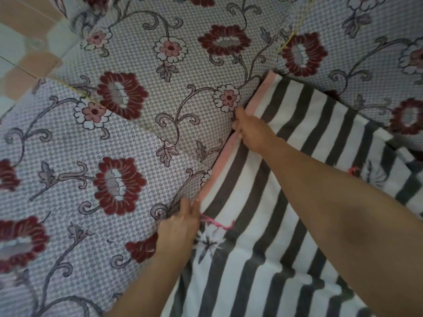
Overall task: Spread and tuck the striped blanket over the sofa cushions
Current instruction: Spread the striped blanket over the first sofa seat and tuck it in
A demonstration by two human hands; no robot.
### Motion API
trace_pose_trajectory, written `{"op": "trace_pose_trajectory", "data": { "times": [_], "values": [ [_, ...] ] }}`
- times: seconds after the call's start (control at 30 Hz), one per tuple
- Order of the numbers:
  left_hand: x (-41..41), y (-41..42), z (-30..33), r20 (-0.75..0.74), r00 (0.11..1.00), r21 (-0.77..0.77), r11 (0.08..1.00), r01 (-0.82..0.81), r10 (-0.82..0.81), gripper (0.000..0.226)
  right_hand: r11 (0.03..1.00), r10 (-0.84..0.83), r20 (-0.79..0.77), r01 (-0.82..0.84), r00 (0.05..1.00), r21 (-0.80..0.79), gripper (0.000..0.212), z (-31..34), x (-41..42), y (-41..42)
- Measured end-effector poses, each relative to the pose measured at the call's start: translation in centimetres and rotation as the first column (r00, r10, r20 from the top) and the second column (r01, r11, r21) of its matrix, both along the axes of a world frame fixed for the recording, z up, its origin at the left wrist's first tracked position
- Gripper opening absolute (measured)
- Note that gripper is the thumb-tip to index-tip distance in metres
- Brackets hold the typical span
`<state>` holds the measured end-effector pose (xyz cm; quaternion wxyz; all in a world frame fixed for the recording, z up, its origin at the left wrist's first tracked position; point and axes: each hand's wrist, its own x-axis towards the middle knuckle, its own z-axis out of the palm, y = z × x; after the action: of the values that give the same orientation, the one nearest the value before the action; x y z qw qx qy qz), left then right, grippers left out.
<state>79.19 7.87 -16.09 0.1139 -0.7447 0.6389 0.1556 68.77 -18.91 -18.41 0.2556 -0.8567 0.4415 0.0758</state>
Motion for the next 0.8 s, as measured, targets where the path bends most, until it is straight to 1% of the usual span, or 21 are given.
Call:
{"op": "trace_pose_trajectory", "data": {
  "times": [0.03, 0.1, 0.17, 0.2, 0.23, 0.27, 0.3, 0.37, 0.43, 0.53, 0.6, 0.63, 0.67, 0.73, 0.77, 0.8],
  "values": [
    [-0.5, -0.3, -0.2, 0.018, 1.0, 0.038, 0.999, -0.001, 0.001, 0.05, 0.997, -0.039, 0.017, 0.038, 0.999, 0.063, 0.04, -0.1, -0.4, 0.3],
    [-1.6, -0.6, -0.8, 0.019, 0.999, 0.094, 0.995, -0.041, 0.04, 0.041, 0.993, -0.073, 0.053, 0.068, 0.996, 0.092, 0.039, 0.0, -1.1, 1.0],
    [-2.1, -0.8, -0.2, -0.014, 0.996, 0.102, 0.991, -0.087, 0.089, 0.038, 1.0, -0.007, 0.111, 0.006, 0.994, 0.007, 0.039, 0.3, -1.5, 1.3],
    [-2.3, -1.0, 0.1, -0.03, 0.993, 0.105, 0.988, -0.113, 0.116, 0.041, 0.998, 0.026, 0.133, -0.018, 0.991, -0.063, 0.036, 0.5, -1.6, 1.3],
    [-2.5, -1.0, 0.0, -0.071, 0.989, 0.115, 0.986, -0.123, 0.132, 0.049, 0.99, 0.053, 0.114, -0.037, 0.992, -0.137, 0.033, 0.5, -1.9, 1.1],
    [-2.8, -1.1, -0.1, -0.129, 0.986, 0.119, 0.989, -0.092, 0.107, 0.058, 0.974, 0.082, 0.045, -0.071, 0.996, -0.214, 0.031, 0.4, -2.1, 1.0],
    [-3.4, -1.4, -0.1, -0.19, 0.979, 0.113, 0.992, -0.057, 0.078, 0.064, 0.958, 0.1, -0.065, -0.113, 0.993, -0.263, 0.033, 0.0, -2.6, 0.9],
    [-4.2, -2.1, -0.6, -0.253, 0.964, 0.145, 0.989, -0.04, 0.076, 0.069, 0.956, 0.104, -0.257, -0.168, 0.961, -0.241, 0.046, -0.9, -3.2, 1.1],
    [-4.8, -2.7, -2.1, -0.299, 0.937, 0.245, 0.964, -0.107, 0.18, 0.075, 0.962, 0.115, -0.34, -0.19, 0.933, -0.198, 0.054, -1.9, -3.6, 1.3],
    [-4.8, -3.8, -4.1, -0.29, 0.925, 0.291, 0.943, -0.16, 0.246, 0.089, 0.968, 0.123, -0.416, -0.201, 0.901, -0.149, 0.051, -2.3, -3.1, 0.5],
    [-4.8, -4.8, -4.2, -0.277, 0.916, 0.325, 0.925, -0.194, 0.29, 0.095, 0.967, 0.146, -0.392, -0.214, 0.908, -0.136, 0.043, -1.7, -2.5, -0.5],
    [-4.9, -5.4, -3.9, -0.266, 0.918, 0.329, 0.923, -0.201, 0.295, 0.094, 0.965, 0.132, -0.333, -0.198, 0.934, -0.172, 0.038, -1.2, -2.4, -0.9],
    [-5.1, -5.9, -3.5, -0.253, 0.927, 0.311, 0.931, -0.193, 0.277, 0.091, 0.955, 0.095, -0.261, -0.162, 0.961, -0.249, 0.035, -0.7, -2.5, -1.2],
    [-5.7, -7.2, -3.0, -0.262, 0.951, 0.197, 0.974, -0.116, 0.166, 0.081, 0.908, -0.01, -0.154, -0.056, 0.988, -0.415, 0.035, -0.1, -2.8, -2.2],
    [-5.9, -8.2, -2.9, -0.293, 0.951, 0.135, 0.989, -0.065, 0.102, 0.077, 0.901, -0.062, -0.138, -0.005, 0.988, -0.435, 0.04, 0.0, -3.0, -2.8],
    [-6.1, -9.4, -2.9, -0.325, 0.945, 0.091, 0.996, -0.017, 0.046, 0.074, 0.918, -0.109, -0.157, 0.039, 0.982, -0.394, 0.048, 0.0, -3.2, -3.5]
  ]
}}
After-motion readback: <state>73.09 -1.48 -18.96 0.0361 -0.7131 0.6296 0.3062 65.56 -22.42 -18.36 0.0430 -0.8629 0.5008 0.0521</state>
